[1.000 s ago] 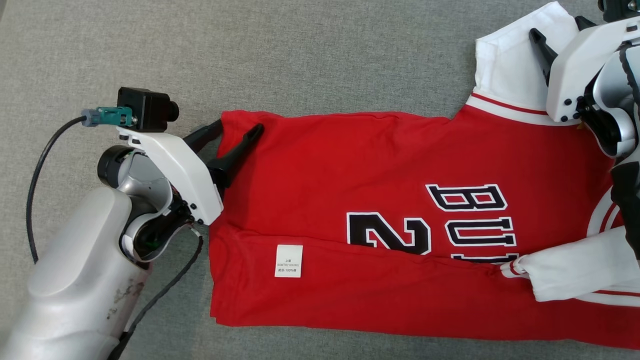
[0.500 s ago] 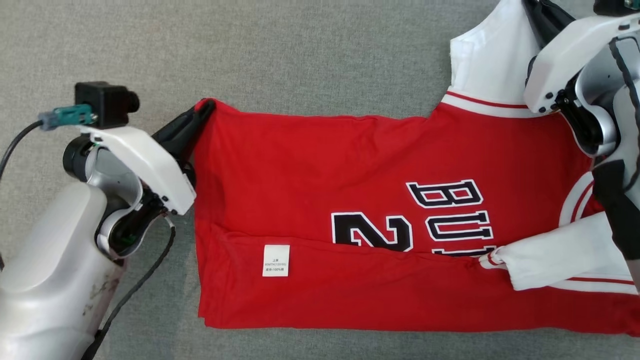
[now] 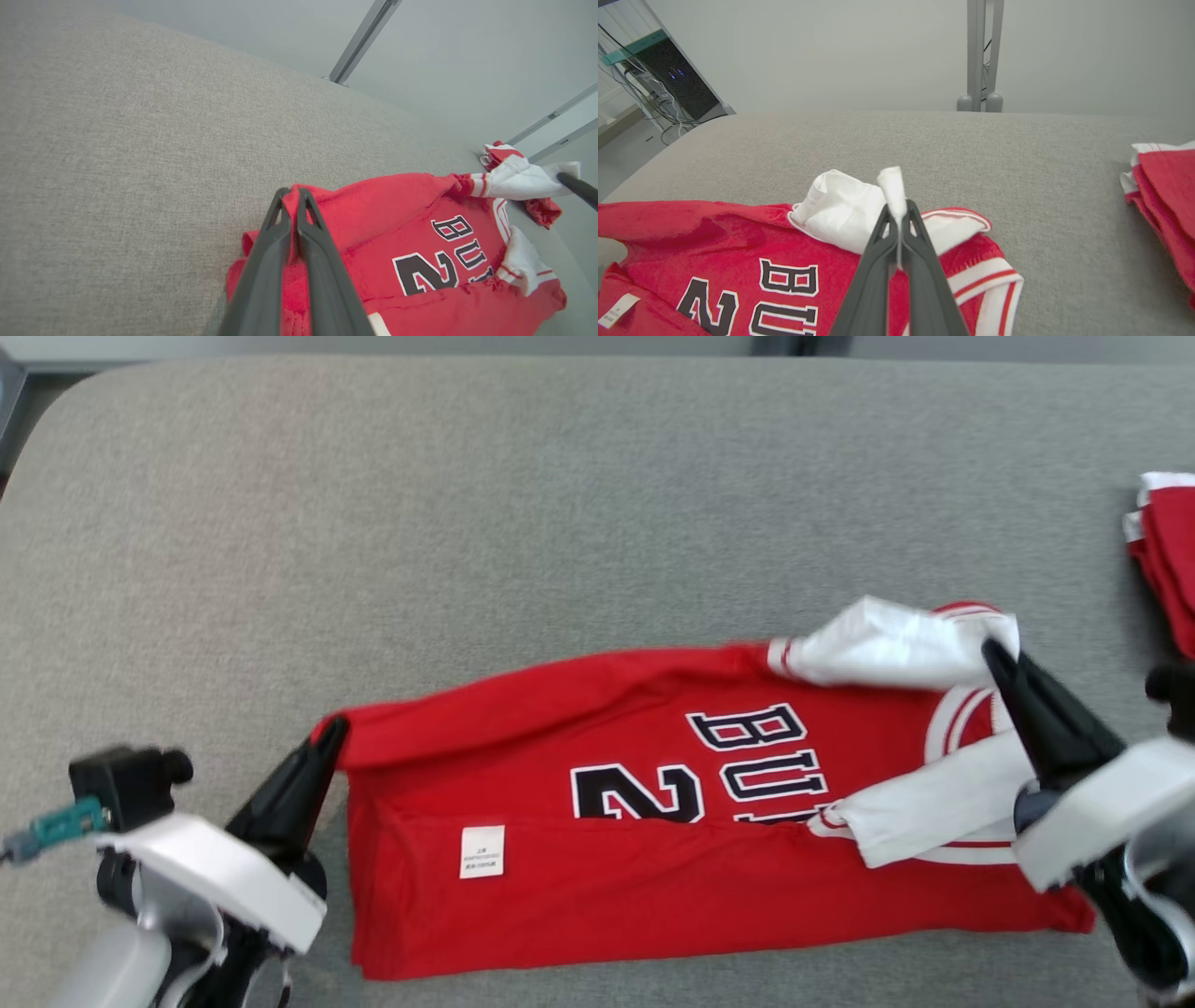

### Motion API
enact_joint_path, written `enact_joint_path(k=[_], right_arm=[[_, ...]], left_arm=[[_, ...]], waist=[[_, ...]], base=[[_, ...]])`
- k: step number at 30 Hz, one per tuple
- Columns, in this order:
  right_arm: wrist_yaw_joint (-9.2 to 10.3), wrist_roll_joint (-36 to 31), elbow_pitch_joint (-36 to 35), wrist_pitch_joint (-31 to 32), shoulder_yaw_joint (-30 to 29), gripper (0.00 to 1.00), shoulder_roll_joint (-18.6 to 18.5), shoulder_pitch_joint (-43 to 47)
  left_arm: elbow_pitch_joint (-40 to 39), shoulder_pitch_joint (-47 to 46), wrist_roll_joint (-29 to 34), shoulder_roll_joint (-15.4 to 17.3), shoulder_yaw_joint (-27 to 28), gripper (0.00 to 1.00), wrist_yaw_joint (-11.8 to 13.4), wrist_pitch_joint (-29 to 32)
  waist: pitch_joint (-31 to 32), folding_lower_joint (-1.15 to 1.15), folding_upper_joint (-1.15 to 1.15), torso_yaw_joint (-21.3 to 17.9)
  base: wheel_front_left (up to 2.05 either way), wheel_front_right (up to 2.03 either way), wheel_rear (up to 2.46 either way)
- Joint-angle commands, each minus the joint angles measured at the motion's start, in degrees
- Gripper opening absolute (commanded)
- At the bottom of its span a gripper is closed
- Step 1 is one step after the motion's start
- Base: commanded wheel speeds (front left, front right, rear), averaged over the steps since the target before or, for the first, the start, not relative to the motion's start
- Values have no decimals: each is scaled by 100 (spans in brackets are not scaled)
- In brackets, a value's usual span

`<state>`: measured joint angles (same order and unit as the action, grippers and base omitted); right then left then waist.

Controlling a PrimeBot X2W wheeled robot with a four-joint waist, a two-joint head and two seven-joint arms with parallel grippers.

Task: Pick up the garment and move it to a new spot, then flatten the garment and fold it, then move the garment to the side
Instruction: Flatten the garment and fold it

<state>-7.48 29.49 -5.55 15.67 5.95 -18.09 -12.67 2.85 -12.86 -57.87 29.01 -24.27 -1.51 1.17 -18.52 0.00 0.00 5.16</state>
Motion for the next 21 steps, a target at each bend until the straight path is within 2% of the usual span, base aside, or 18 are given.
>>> enact_joint_path(k=[1, 5, 9, 10, 11, 12, 17, 21], right_arm=[[-3, 32, -47, 10, -63, 0, 22, 62], [-3, -51, -424, 112, -241, 0, 320, 913], [-3, -214, -256, 1, -249, 0, 479, 1250], [-3, -268, -150, -11, -240, 29, 495, 1292], [-3, -305, -41, 24, -209, 72, 505, 1352], [-3, -337, 40, 61, -165, 100, 489, 1379], [-3, -466, 78, 94, -494, 100, 541, 1295], [-3, -682, -24, 365, -753, 100, 586, 1050]], left_arm=[[-21, 67, -16, 31, 24, 0, 30, -30], [-317, 704, -48, 90, 75, 0, 263, -172], [-382, 1113, 129, 169, -79, 2, 480, -172], [-392, 1209, 111, 144, -113, 18, 521, -156], [-400, 1291, 107, 138, -130, 47, 567, -159], [-405, 1371, 125, 148, -121, 100, 621, -189], [-420, 1719, 365, 235, 189, 100, 1046, -713], [-633, 1896, 683, 129, 574, 100, 1472, -1386]], waist=[[196, 0, 0, -196], [336, 0, 0, -334], [405, 0, 0, -441], [424, 0, 0, -465], [446, 0, 0, -482], [464, 0, 0, -491], [511, 0, 0, -519], [490, 0, 0, -489]], base=[[0, 0, 0], [0, 0, 0], [0, 0, 0], [0, 0, 0], [0, 0, 0], [0, 0, 0], [0, 0, 0], [0, 0, 0]])
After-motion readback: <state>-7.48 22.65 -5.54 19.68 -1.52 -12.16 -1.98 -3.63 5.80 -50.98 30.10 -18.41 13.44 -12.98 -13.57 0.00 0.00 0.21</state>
